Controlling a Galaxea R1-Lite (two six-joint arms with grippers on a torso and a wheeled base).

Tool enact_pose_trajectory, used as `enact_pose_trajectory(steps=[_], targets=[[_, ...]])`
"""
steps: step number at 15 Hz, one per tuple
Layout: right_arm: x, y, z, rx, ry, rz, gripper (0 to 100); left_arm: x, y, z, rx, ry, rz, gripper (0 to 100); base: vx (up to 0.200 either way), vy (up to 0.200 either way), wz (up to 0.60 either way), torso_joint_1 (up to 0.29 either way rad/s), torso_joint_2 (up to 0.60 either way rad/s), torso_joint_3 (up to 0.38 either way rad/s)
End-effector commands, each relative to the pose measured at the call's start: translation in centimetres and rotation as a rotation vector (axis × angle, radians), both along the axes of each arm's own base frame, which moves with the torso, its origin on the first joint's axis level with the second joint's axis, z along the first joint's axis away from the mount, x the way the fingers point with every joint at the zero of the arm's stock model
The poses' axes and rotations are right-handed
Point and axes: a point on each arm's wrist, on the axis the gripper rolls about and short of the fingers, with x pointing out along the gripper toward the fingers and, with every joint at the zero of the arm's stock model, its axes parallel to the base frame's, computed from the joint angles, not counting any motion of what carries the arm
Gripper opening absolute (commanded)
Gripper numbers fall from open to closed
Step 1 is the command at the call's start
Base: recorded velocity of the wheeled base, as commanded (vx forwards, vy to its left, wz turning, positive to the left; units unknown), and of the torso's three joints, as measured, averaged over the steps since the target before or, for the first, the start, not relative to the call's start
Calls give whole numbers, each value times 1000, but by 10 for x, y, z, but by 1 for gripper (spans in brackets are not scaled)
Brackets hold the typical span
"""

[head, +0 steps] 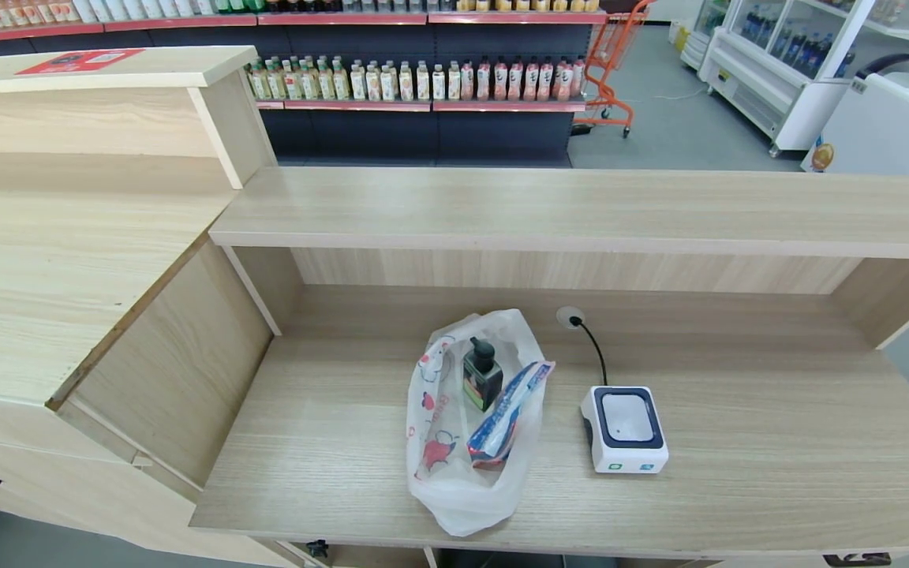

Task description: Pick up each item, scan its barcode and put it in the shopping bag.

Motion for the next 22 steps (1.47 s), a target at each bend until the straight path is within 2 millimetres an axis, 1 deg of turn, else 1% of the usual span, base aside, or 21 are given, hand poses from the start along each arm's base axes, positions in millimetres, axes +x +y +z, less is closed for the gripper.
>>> enact_pose_trajectory(steps=[1, 6, 22], targets=[[0, 0, -1, -3, 3, 1, 100, 0, 0, 0, 0, 1, 0, 100, 0, 0, 0, 0, 0, 0], [0, 0, 0, -4, 1, 1, 100, 0, 0, 0, 1, 1, 2, 100, 0, 0, 0, 0, 0, 0], [0, 0, 0, -7, 2, 1, 100, 0, 0, 0, 0, 1, 0, 100, 0, -200, 0, 4, 2, 1]])
